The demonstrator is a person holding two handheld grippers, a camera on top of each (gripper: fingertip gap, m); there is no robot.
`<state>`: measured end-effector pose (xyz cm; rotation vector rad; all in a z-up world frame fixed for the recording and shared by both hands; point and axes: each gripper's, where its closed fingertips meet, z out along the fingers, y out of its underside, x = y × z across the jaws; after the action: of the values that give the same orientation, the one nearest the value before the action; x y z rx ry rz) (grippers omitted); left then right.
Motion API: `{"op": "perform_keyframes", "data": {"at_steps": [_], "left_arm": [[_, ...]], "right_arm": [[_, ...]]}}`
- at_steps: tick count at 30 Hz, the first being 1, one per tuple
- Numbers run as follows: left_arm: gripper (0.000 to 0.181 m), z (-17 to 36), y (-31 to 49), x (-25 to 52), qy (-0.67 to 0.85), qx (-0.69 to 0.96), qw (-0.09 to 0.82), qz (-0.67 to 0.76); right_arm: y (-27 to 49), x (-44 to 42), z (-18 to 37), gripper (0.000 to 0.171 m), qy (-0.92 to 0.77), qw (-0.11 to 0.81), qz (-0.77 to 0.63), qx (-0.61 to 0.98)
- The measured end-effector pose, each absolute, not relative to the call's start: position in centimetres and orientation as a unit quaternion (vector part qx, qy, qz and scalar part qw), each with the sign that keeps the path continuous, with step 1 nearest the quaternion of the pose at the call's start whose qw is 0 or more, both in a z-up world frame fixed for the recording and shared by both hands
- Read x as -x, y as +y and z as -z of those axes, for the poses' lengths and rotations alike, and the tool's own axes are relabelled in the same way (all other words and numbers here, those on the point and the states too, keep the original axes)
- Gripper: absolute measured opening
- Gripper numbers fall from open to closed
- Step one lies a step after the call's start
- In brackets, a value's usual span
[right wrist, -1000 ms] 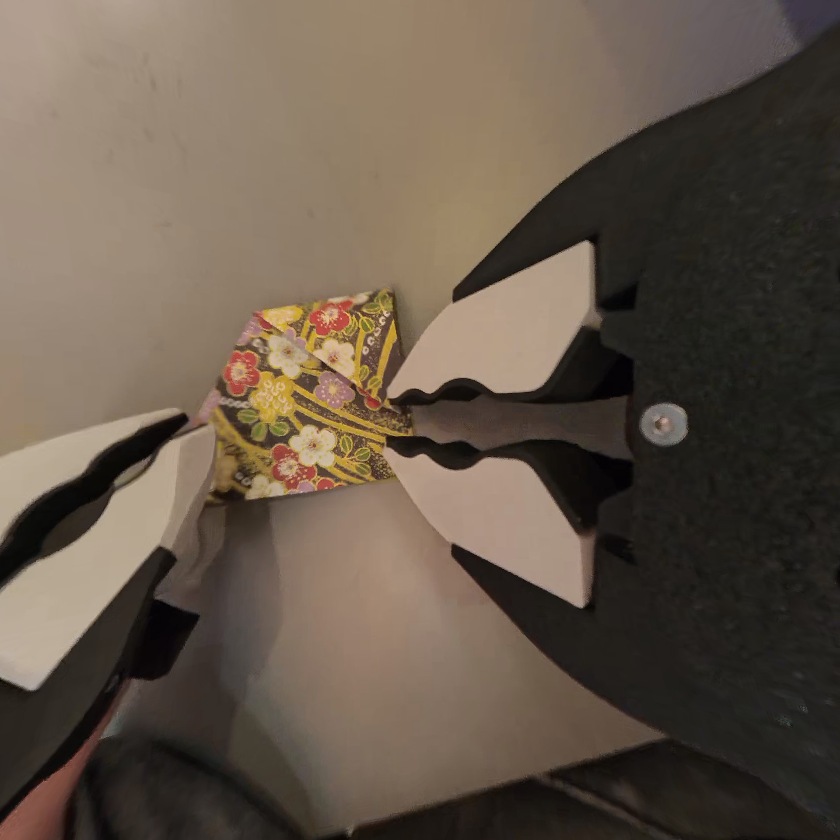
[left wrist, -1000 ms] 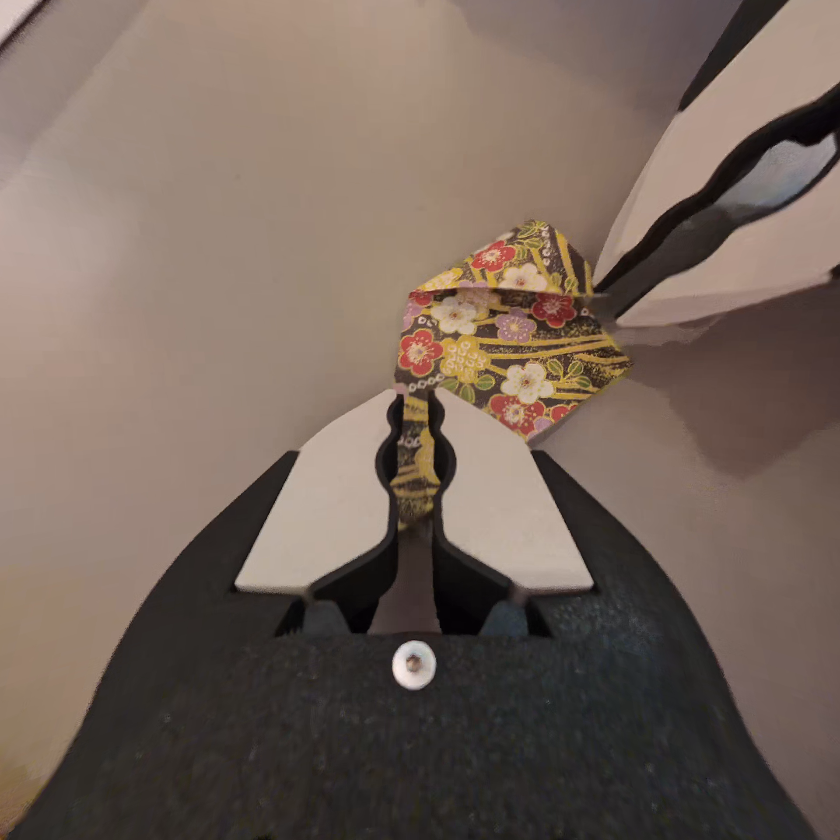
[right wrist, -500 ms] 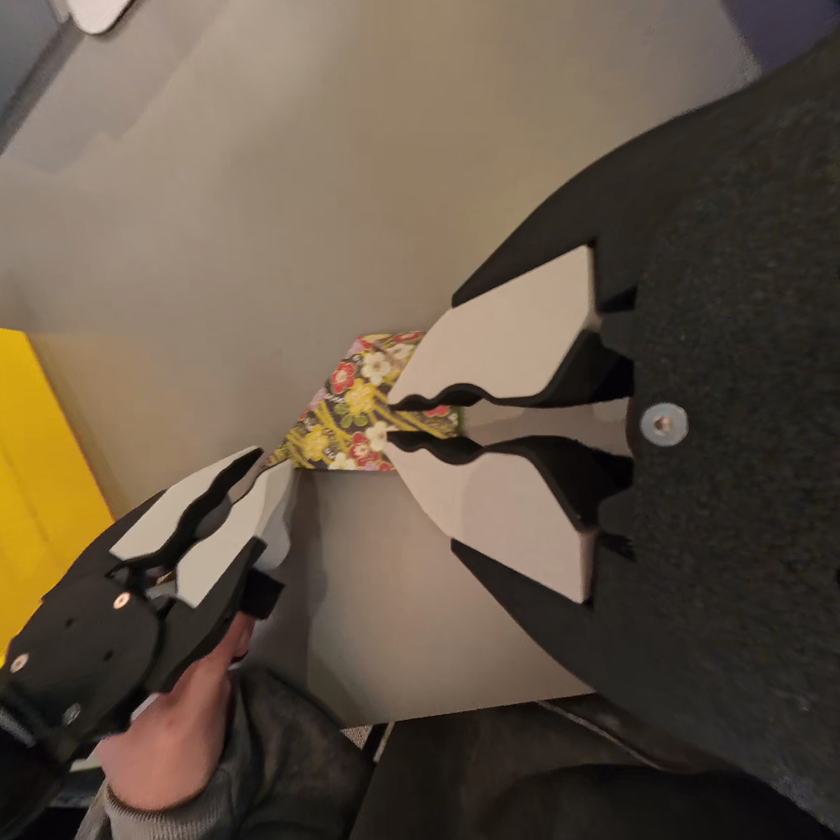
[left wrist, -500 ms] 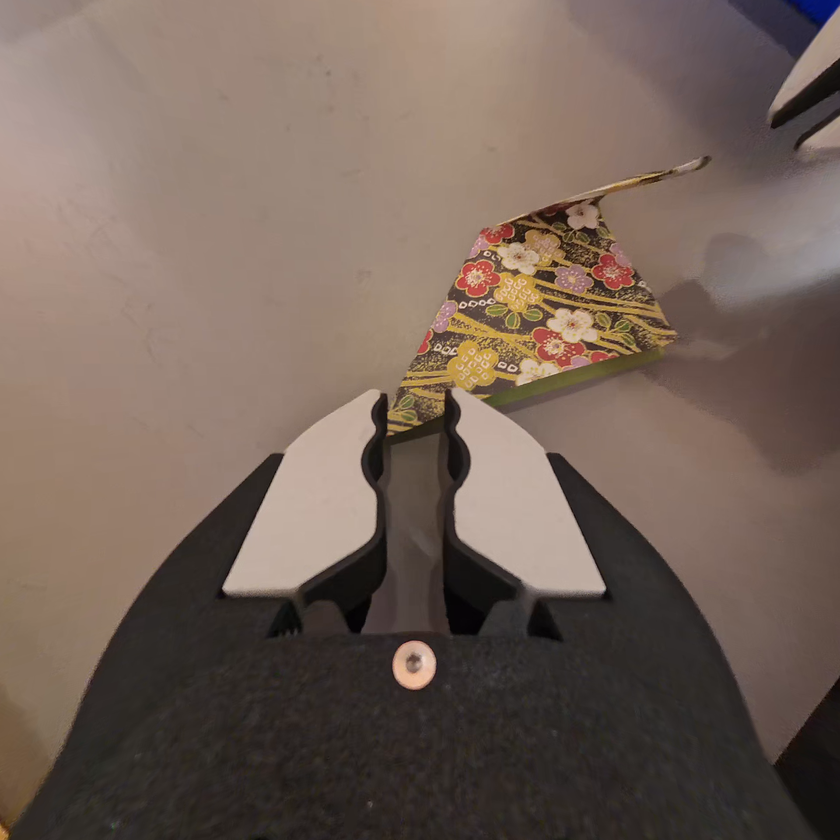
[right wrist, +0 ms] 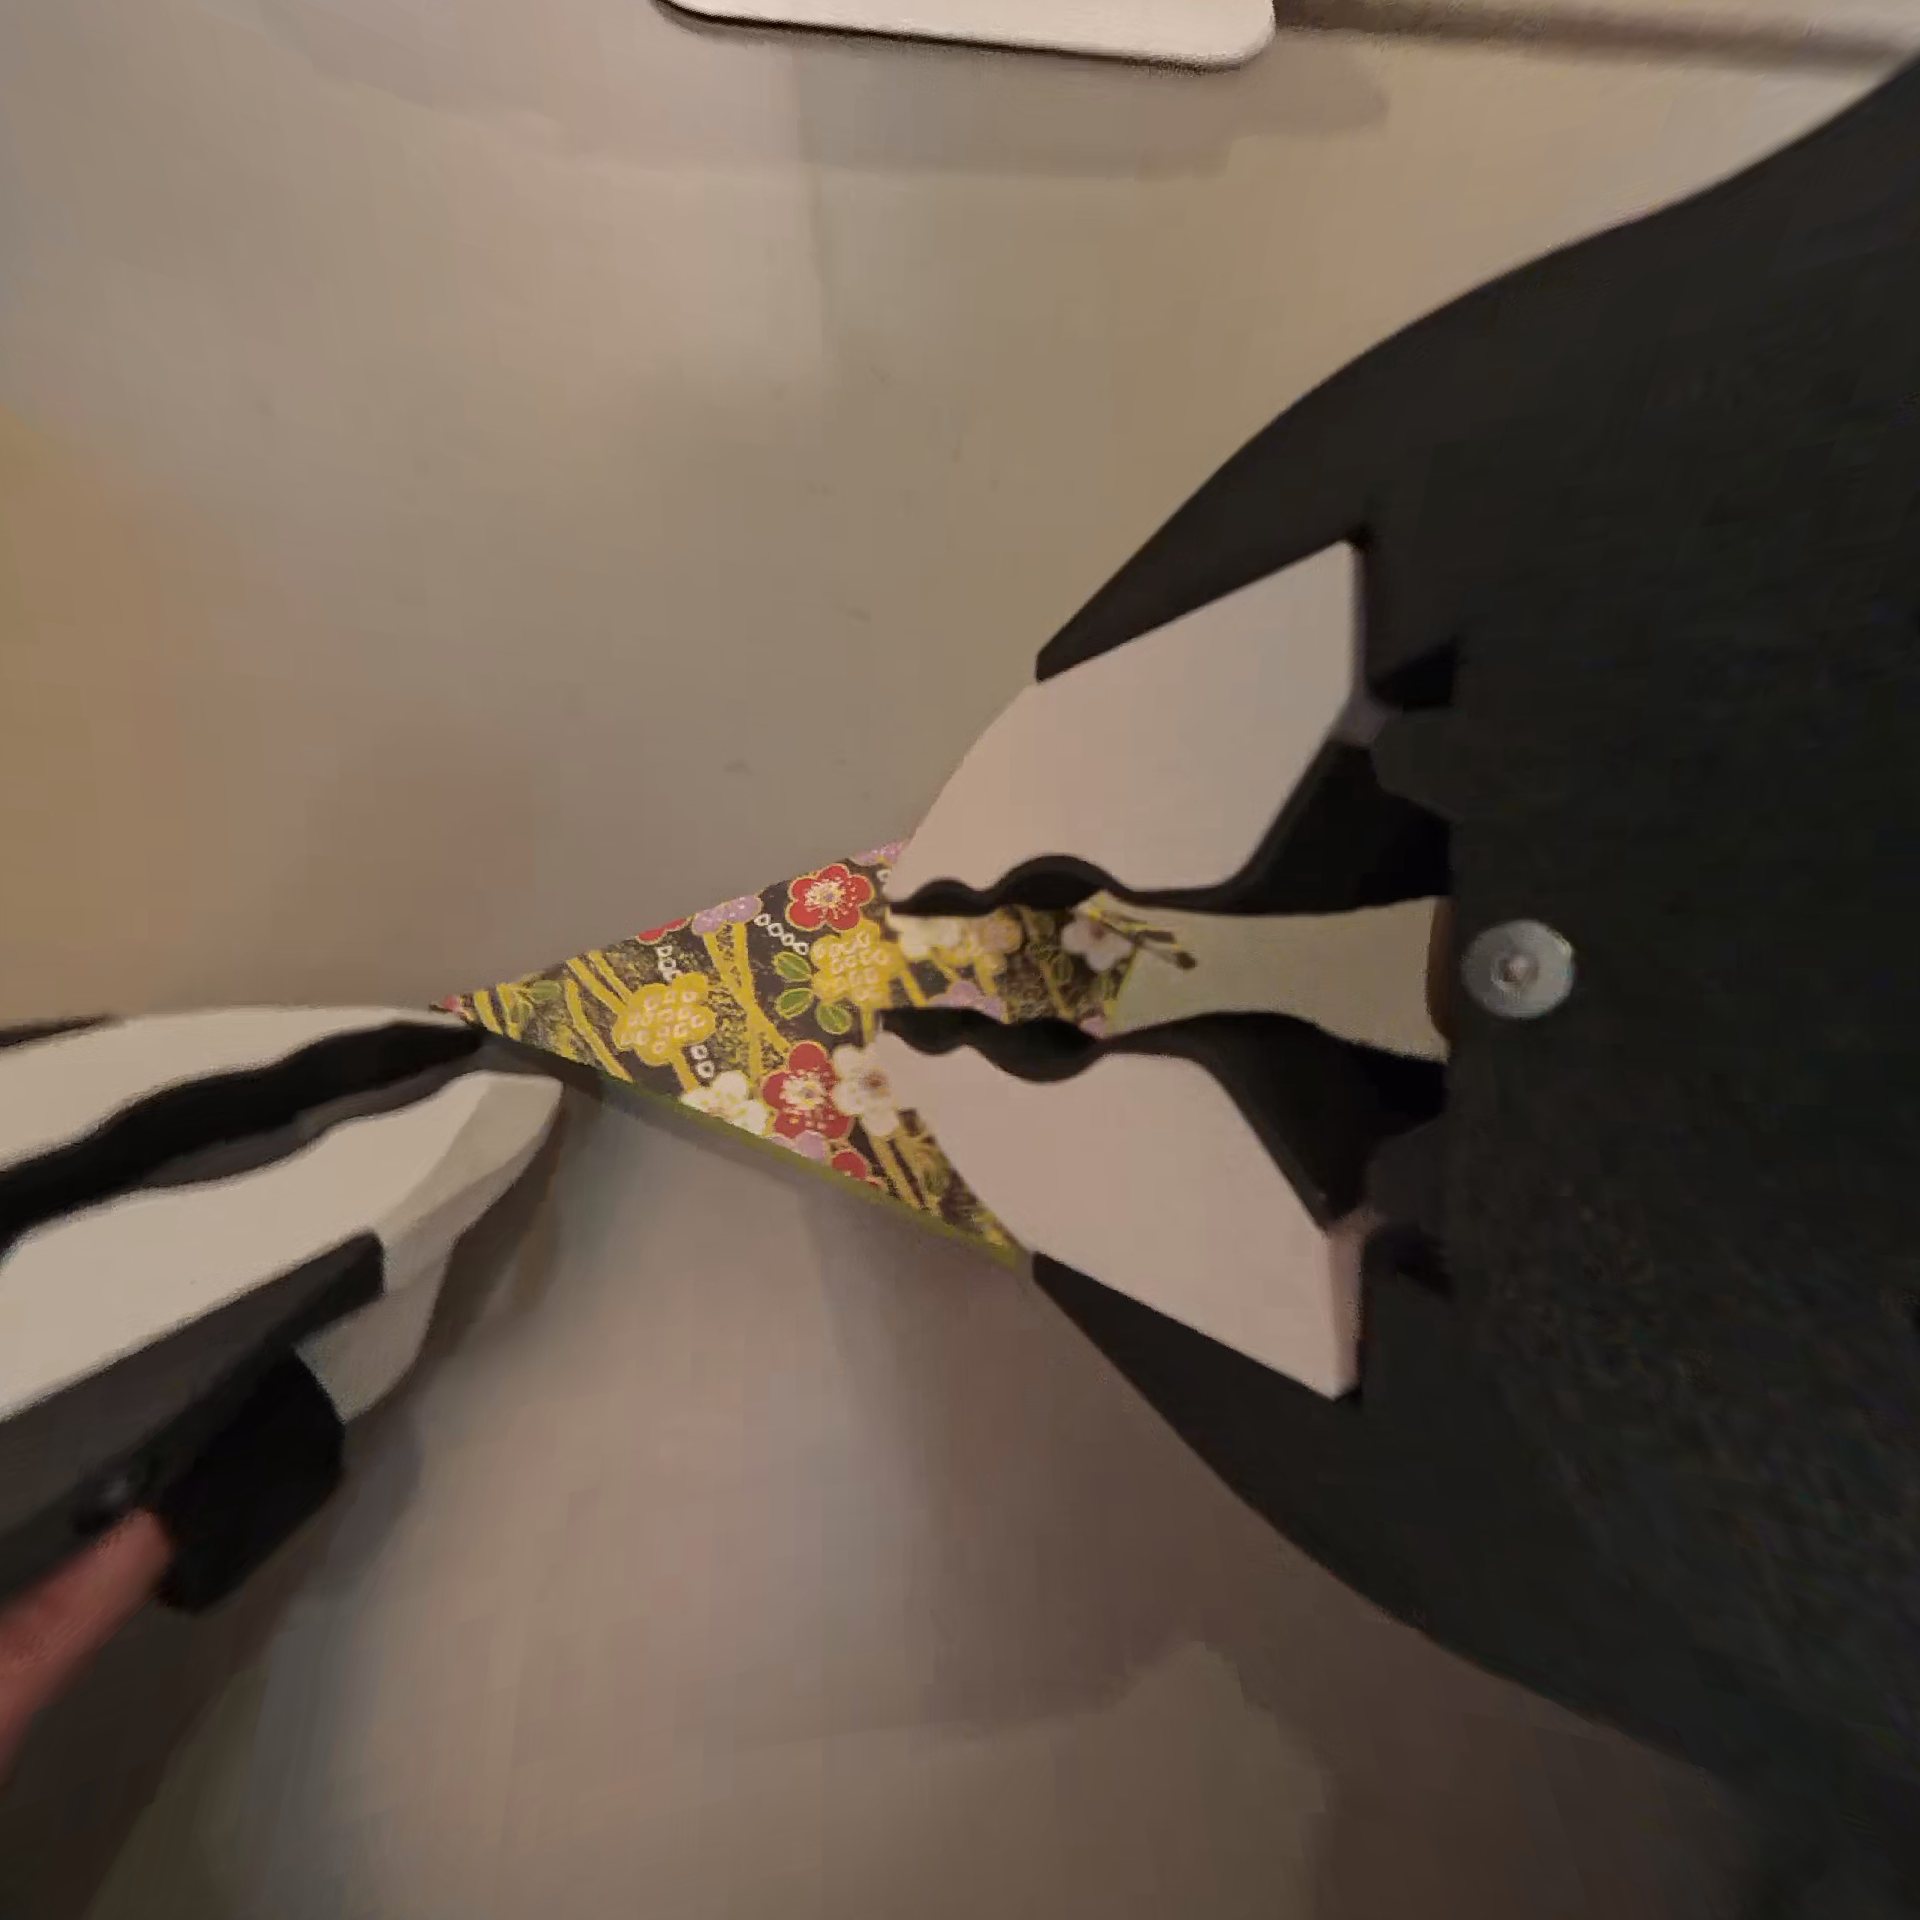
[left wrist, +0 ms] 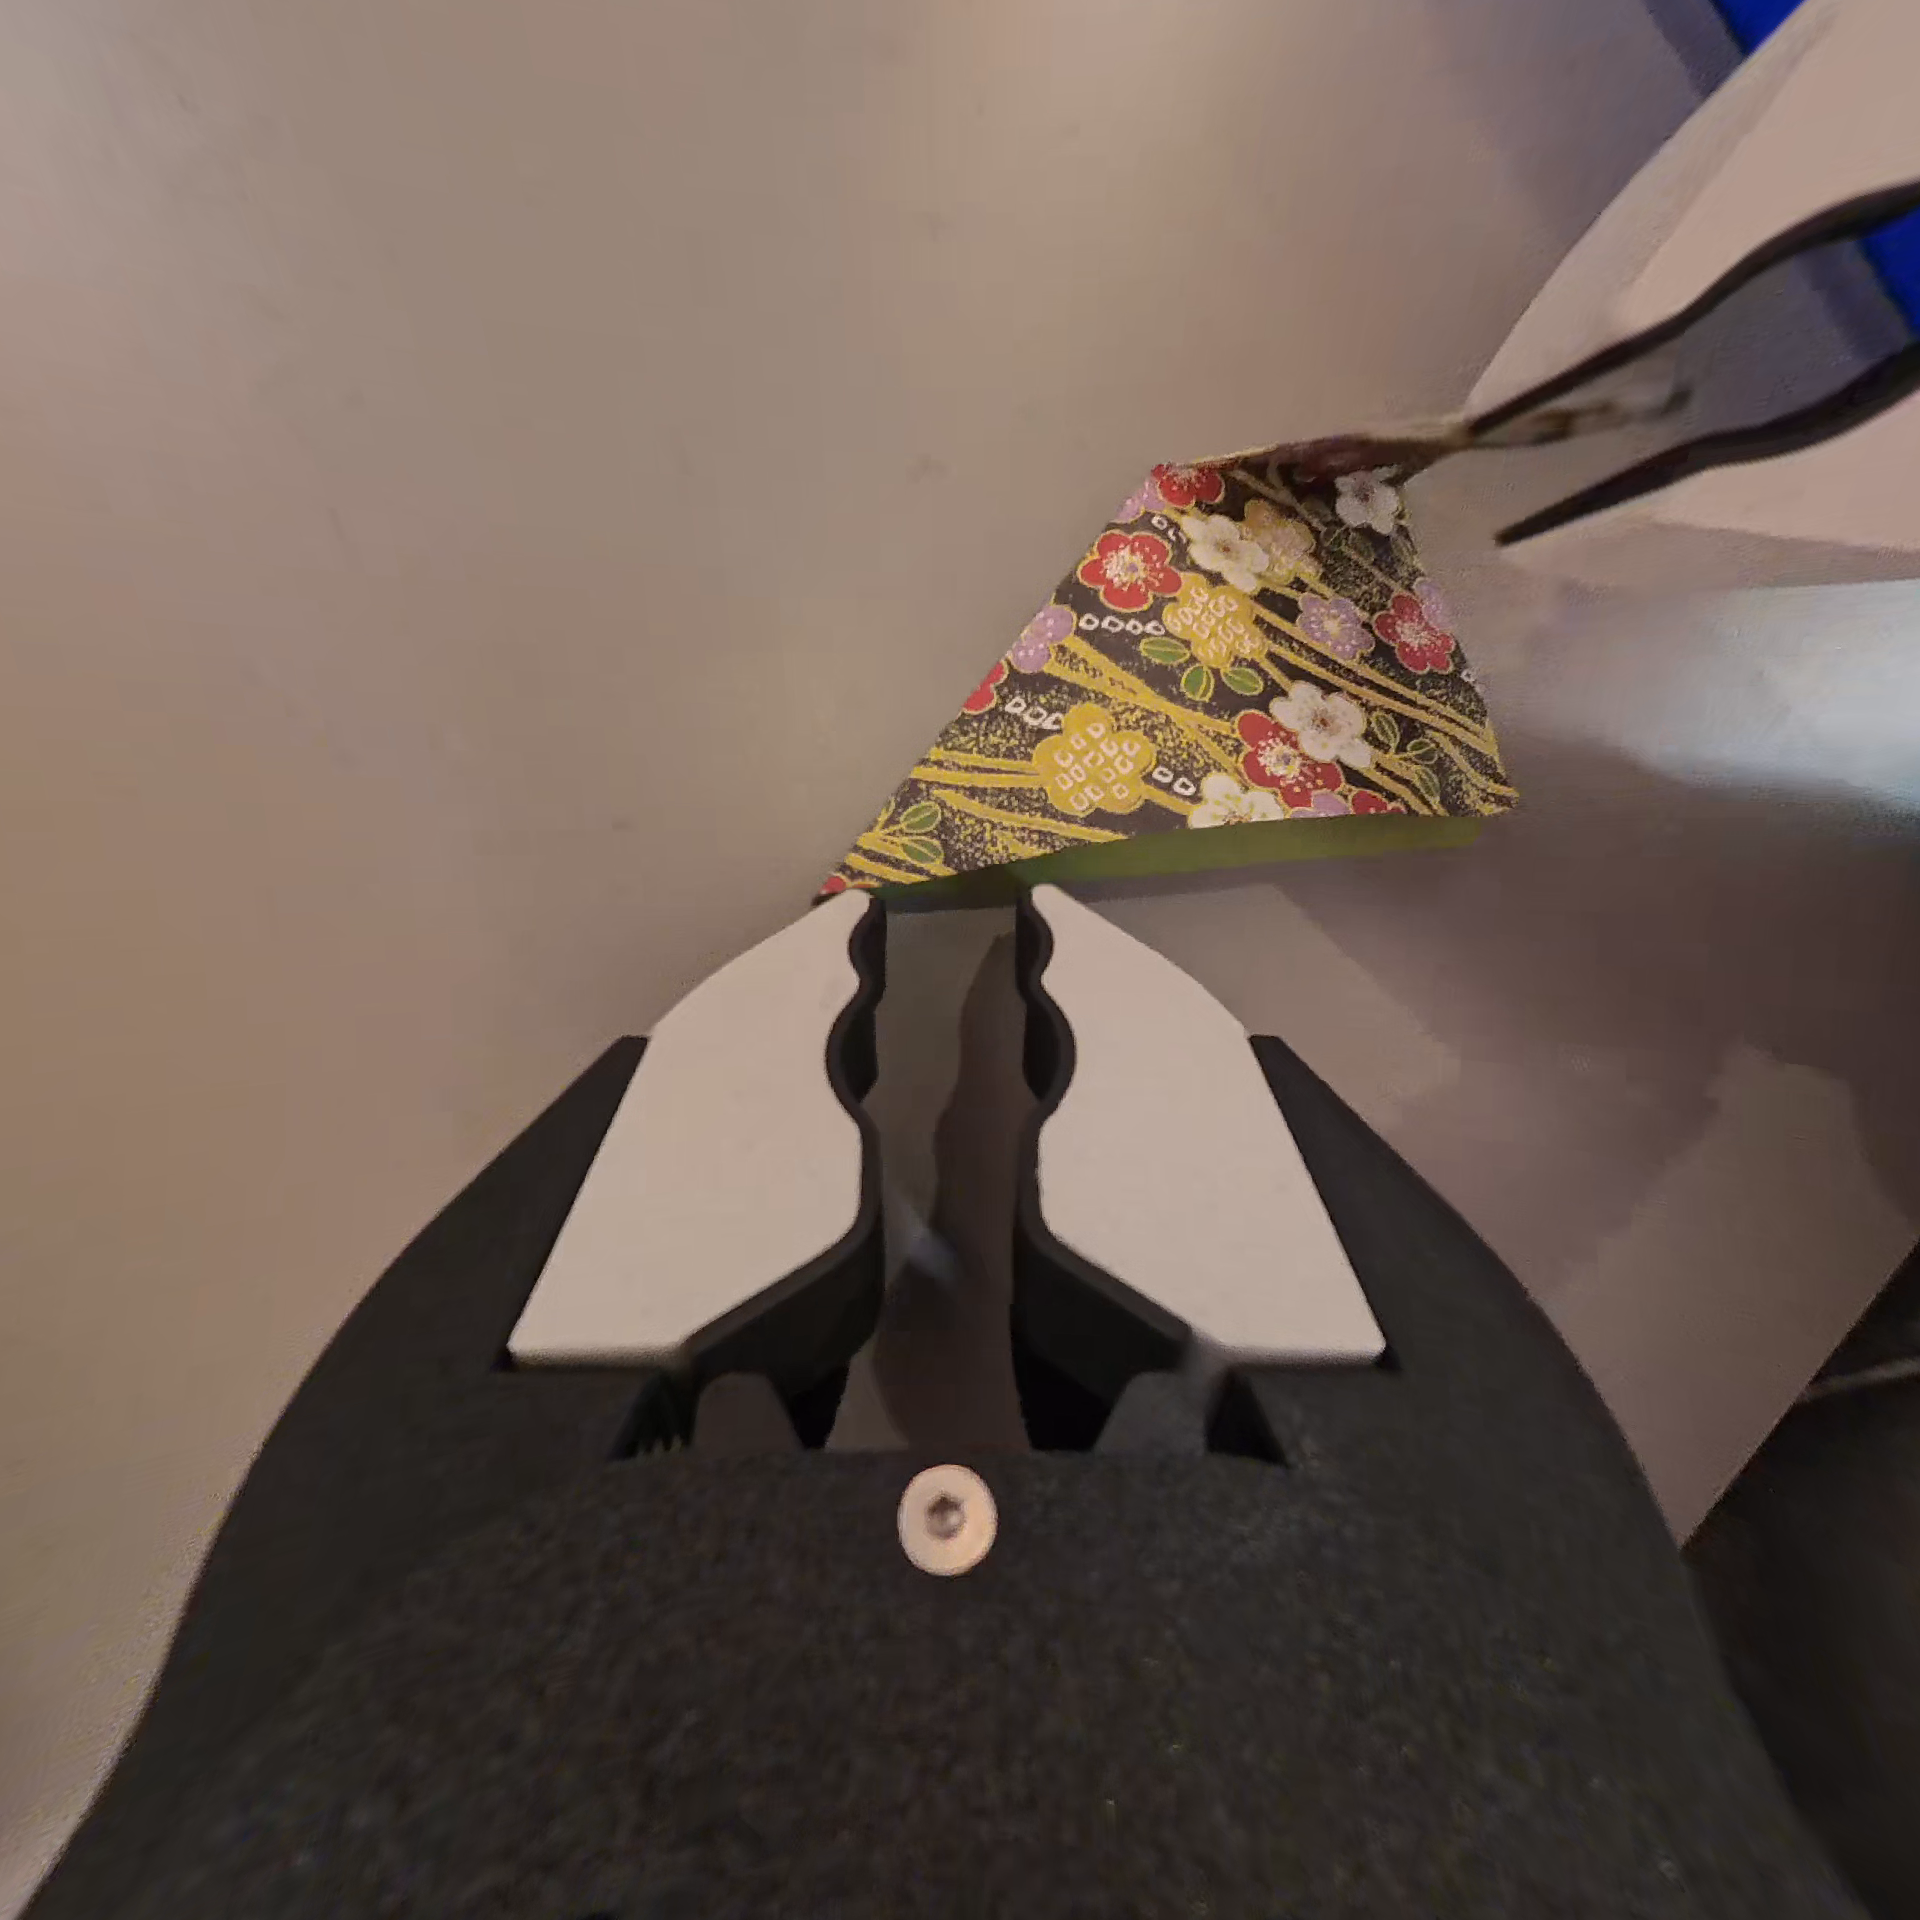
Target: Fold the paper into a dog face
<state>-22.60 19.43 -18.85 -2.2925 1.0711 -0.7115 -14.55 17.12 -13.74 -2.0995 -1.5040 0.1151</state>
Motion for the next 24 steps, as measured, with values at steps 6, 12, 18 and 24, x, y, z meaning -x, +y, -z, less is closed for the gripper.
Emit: {"op": "perform_keyframes", "data": {"at_steps": [6,12,18,24], "left_arm": [[0.023,19.0,20.0,22.2,0.411,0.839,0.253,0.251],[0.023,18.9,20.2,22.6,0.409,0.838,0.252,0.26],[0.023,18.8,20.6,22.4,0.389,0.841,0.243,0.288],[0.023,18.7,21.0,22.4,0.355,0.851,0.229,0.31]], "right_arm": [[19.1,17.1,14.8,0.031,-0.616,0.252,-0.139,0.733],[19.2,17.7,18.0,0.038,-0.613,0.203,-0.165,0.746],[19.2,17.6,19.5,0.04,-0.617,0.188,-0.147,0.75],[19.2,17.6,19.5,0.041,-0.61,0.202,-0.155,0.75]]}}
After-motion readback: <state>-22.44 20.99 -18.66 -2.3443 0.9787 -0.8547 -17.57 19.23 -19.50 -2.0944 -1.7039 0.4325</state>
